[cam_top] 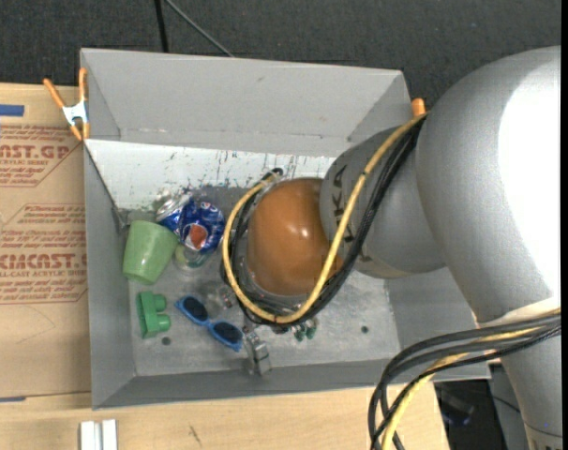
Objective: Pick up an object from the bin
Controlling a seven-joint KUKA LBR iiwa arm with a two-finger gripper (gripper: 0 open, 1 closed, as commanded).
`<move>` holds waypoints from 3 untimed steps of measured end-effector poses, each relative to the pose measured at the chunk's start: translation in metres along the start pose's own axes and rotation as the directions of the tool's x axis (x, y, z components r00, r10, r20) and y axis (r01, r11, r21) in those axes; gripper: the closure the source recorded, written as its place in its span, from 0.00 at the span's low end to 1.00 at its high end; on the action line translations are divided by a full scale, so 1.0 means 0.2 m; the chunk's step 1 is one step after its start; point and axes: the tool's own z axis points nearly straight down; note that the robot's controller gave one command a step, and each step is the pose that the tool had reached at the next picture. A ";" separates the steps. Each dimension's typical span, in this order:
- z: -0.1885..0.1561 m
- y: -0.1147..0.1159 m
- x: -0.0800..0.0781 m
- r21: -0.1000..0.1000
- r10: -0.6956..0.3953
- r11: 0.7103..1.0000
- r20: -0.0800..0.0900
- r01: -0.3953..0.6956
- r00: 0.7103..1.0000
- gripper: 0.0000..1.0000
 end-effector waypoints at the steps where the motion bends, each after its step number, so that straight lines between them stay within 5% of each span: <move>1: -0.01 0.00 0.00 -0.001 0.001 1.000 -0.004 -0.001 1.000 1.00; 2: -0.53 0.07 -0.17 0.001 -0.080 0.997 0.006 0.080 0.997 1.00; 3: -0.78 -0.11 -0.22 0.002 -0.026 1.000 0.004 0.026 1.000 1.00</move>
Offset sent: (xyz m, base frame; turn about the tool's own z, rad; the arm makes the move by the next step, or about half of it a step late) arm 0.0000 0.0000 0.0000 0.0000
